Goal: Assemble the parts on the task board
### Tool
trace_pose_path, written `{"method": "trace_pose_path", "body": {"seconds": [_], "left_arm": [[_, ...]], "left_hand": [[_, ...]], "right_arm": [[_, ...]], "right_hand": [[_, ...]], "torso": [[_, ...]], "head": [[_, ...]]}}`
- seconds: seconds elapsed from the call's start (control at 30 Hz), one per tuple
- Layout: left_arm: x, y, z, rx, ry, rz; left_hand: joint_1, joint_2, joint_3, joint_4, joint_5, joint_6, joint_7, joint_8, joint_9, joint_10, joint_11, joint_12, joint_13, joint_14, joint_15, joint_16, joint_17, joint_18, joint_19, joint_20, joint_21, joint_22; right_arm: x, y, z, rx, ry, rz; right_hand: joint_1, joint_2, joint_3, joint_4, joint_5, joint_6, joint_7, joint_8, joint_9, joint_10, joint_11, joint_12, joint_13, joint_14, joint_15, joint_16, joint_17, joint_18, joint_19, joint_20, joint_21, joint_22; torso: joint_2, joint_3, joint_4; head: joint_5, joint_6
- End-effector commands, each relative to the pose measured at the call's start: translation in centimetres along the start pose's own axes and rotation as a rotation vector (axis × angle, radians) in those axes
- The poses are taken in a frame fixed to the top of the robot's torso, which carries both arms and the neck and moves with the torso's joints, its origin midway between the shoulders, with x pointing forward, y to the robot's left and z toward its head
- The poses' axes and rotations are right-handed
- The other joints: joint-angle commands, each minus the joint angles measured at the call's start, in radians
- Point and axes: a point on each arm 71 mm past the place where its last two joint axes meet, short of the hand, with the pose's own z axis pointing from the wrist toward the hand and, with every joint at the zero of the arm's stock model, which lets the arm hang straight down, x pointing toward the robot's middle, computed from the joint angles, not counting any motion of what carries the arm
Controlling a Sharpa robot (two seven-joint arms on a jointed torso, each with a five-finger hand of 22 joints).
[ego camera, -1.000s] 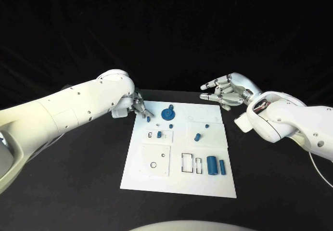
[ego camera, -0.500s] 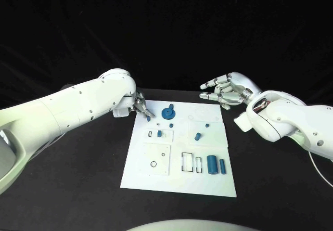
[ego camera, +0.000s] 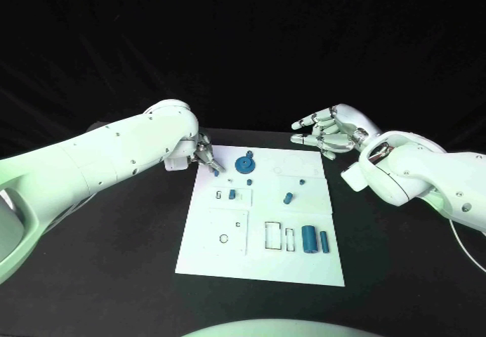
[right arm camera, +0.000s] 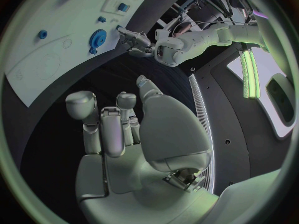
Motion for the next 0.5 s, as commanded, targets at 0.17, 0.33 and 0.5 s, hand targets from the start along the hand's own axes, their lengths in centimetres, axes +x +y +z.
{"method": "trace_pose_path", "body": {"seconds": [0.17, 0.33, 0.5], "left_arm": [[0.19, -0.26, 0.10, 0.015, 0.018, 0.000], [0.29, -0.27, 0.22, 0.012, 0.027, -0.001], [0.39, -0.22, 0.29, 0.009, 0.036, 0.000]], "left_hand": [[0.080, 0.026, 0.065, -0.031, 0.008, -0.014, -0.008, 0.002, 0.001, 0.005, -0.005, -0.004, -0.006, 0.105, -0.012, 0.002, 0.263, -0.002, 0.036, -0.011, 0.004, 0.139], [0.098, 0.030, 0.096, -0.037, 0.009, -0.018, -0.009, -0.001, 0.000, 0.004, -0.006, -0.006, -0.007, 0.105, -0.012, 0.002, 0.263, -0.002, 0.036, -0.011, 0.004, 0.140], [0.107, 0.028, 0.124, -0.039, 0.010, -0.021, -0.009, -0.003, -0.001, 0.003, -0.006, -0.008, -0.010, 0.105, -0.012, 0.002, 0.263, -0.002, 0.037, -0.012, 0.003, 0.141]], "right_arm": [[0.21, 0.12, 0.01, -0.011, 0.018, 0.000], [0.23, 0.12, 0.00, -0.010, 0.021, 0.001], [0.26, 0.12, -0.01, -0.009, 0.024, 0.001]], "right_hand": [[0.006, 0.002, -0.004, 0.000, 0.005, -0.003, 0.001, 0.003, 0.001, -0.004, 0.000, 0.001, 0.003, 0.048, 0.001, -0.003, 0.023, 0.006, -0.006, 0.002, -0.007, -0.001], [0.006, 0.002, -0.004, 0.000, 0.005, -0.003, 0.001, 0.003, 0.001, -0.004, 0.000, 0.001, 0.003, 0.048, 0.001, -0.003, 0.023, 0.006, -0.006, 0.002, -0.007, -0.001], [0.006, 0.003, -0.004, 0.001, 0.006, -0.002, 0.000, 0.004, 0.002, -0.002, 0.000, 0.004, 0.005, 0.049, 0.001, -0.002, 0.024, 0.005, -0.005, 0.002, -0.007, -0.001]], "torso": [[0.000, 0.0006, -0.0001], [0.000, 0.0001, 0.0001], [0.000, 0.0003, -0.0001]], "head": [[-0.001, -0.001], [-0.002, -0.001], [-0.001, -0.004]]}}
